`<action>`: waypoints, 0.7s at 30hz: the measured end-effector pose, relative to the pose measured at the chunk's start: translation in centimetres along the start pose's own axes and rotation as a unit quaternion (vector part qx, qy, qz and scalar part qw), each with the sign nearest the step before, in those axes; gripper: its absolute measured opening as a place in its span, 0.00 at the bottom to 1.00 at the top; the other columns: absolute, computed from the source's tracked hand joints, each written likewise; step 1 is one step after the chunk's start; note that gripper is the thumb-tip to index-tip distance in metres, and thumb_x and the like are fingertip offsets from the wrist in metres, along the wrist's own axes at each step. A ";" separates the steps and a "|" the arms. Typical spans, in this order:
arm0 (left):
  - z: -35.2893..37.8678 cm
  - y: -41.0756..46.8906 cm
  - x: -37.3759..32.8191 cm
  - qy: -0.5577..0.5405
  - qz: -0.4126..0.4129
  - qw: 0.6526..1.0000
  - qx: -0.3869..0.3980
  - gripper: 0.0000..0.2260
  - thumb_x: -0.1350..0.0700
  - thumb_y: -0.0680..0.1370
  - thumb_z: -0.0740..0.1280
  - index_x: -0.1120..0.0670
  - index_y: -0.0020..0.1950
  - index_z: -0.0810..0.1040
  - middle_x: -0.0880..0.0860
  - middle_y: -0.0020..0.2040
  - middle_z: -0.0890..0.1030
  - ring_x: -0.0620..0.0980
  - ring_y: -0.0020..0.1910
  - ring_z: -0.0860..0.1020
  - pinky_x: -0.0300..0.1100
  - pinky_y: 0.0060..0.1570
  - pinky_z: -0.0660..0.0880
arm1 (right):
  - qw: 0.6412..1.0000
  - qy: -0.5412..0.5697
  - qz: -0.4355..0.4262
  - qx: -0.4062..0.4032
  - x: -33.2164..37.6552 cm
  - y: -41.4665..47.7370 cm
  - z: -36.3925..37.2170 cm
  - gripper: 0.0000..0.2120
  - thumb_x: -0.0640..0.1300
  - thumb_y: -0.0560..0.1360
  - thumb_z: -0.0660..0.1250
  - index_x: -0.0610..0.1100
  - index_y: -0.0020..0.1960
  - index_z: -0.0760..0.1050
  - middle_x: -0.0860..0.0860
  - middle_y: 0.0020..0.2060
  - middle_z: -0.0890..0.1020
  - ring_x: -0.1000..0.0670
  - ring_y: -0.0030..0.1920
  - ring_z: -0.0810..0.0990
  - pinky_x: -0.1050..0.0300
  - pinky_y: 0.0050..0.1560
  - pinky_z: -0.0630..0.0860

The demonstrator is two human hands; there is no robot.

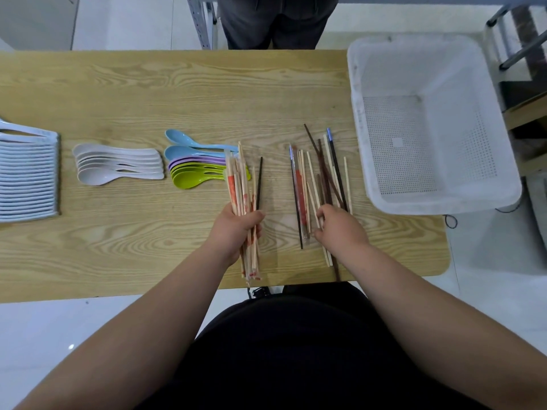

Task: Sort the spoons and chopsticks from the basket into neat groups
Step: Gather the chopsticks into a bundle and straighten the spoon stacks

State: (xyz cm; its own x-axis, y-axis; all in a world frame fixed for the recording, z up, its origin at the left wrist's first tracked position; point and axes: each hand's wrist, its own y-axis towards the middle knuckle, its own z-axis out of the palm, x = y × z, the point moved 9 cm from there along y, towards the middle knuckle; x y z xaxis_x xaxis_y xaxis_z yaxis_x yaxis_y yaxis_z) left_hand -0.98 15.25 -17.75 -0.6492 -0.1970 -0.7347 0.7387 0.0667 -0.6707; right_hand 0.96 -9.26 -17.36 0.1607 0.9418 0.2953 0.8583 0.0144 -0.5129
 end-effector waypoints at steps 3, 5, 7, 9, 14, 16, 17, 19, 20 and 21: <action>-0.1 0.1 0.2 0.004 -0.004 1.000 -0.001 0.11 0.63 0.74 0.73 0.59 0.51 0.73 0.56 0.33 0.76 0.52 0.29 0.76 0.45 0.32 0.77 | 0.999 -0.037 -0.002 -0.012 0.7 -0.1 -0.4 0.11 0.45 0.77 0.67 0.45 0.58 0.72 0.49 0.45 0.76 0.47 0.42 0.75 0.55 0.37 0.69; 0.0 0.1 0.3 0.005 -0.006 1.000 0.002 0.11 0.63 0.74 0.73 0.59 0.51 0.73 0.56 0.34 0.75 0.53 0.29 0.77 0.45 0.33 0.77 | 0.997 -0.070 0.009 -0.013 0.8 0.1 -0.6 0.09 0.40 0.77 0.65 0.42 0.57 0.73 0.47 0.46 0.78 0.46 0.41 0.76 0.55 0.35 0.67; -0.1 0.1 0.3 0.004 -0.005 1.000 0.003 0.11 0.63 0.74 0.73 0.59 0.52 0.73 0.57 0.34 0.75 0.53 0.30 0.77 0.47 0.34 0.77 | 0.996 -0.078 0.034 -0.012 0.8 0.6 -1.1 0.10 0.38 0.78 0.64 0.41 0.59 0.74 0.45 0.47 0.79 0.44 0.43 0.78 0.55 0.36 0.70; -0.3 0.0 0.4 0.008 -0.004 1.000 0.001 0.11 0.63 0.75 0.72 0.60 0.52 0.73 0.57 0.34 0.76 0.54 0.31 0.77 0.48 0.35 0.77 | 0.997 -0.057 0.056 -0.012 0.9 1.1 -1.7 0.10 0.40 0.79 0.64 0.42 0.60 0.75 0.46 0.48 0.79 0.44 0.45 0.78 0.54 0.39 0.72; -0.7 -0.1 0.6 0.017 -0.005 1.000 0.002 0.14 0.59 0.71 0.74 0.60 0.53 0.74 0.59 0.37 0.77 0.55 0.33 0.77 0.48 0.37 0.78 | 0.996 0.024 0.080 -0.023 2.6 2.3 -2.8 0.16 0.56 0.79 0.64 0.44 0.57 0.75 0.49 0.45 0.81 0.46 0.43 0.79 0.55 0.33 0.70; -0.9 -0.2 0.6 0.025 -0.003 1.000 0.003 0.16 0.57 0.68 0.74 0.60 0.52 0.75 0.59 0.36 0.77 0.55 0.32 0.77 0.47 0.36 0.78 | 0.998 0.002 0.067 -0.022 3.7 2.6 -2.9 0.18 0.58 0.79 0.65 0.44 0.58 0.75 0.47 0.48 0.81 0.44 0.47 0.80 0.53 0.37 0.73; -1.1 -0.2 0.7 0.027 -0.004 1.000 0.003 0.16 0.56 0.68 0.74 0.60 0.52 0.75 0.59 0.36 0.77 0.55 0.32 0.78 0.47 0.36 0.78 | 0.998 -0.010 0.059 -0.023 4.2 2.7 -2.9 0.18 0.57 0.79 0.65 0.43 0.58 0.75 0.47 0.50 0.81 0.43 0.48 0.80 0.53 0.39 0.73; -1.3 -0.2 0.9 0.029 -0.007 1.000 0.003 0.17 0.55 0.67 0.74 0.59 0.52 0.75 0.59 0.36 0.78 0.56 0.33 0.78 0.49 0.38 0.79 | 0.998 -0.019 0.058 -0.019 4.8 2.7 -2.7 0.16 0.55 0.79 0.66 0.43 0.58 0.75 0.45 0.52 0.80 0.42 0.50 0.80 0.53 0.40 0.73; -1.4 -0.2 1.1 0.028 -0.009 1.000 0.002 0.17 0.55 0.67 0.74 0.59 0.52 0.75 0.59 0.36 0.78 0.56 0.34 0.78 0.50 0.39 0.80 | 0.998 -0.014 0.064 -0.013 5.0 2.7 -2.6 0.15 0.54 0.79 0.66 0.43 0.58 0.75 0.45 0.52 0.80 0.42 0.51 0.80 0.53 0.41 0.73; -1.6 -0.2 1.2 0.025 -0.010 1.000 0.000 0.17 0.55 0.67 0.75 0.58 0.52 0.75 0.58 0.36 0.78 0.56 0.34 0.78 0.51 0.40 0.80 | 0.998 -0.006 0.069 -0.008 5.1 2.7 -2.4 0.14 0.52 0.79 0.66 0.43 0.59 0.75 0.45 0.53 0.80 0.41 0.52 0.80 0.53 0.42 0.74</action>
State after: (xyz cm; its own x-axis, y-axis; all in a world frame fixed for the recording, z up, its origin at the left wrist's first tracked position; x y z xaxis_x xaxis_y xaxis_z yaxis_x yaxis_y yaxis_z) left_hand -2.16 16.54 -18.65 -0.6728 -0.1487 -0.7247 0.7250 0.0628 -0.6859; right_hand 5.30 -5.24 -15.30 0.2726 0.9381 0.2136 0.8361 -0.1211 -0.5351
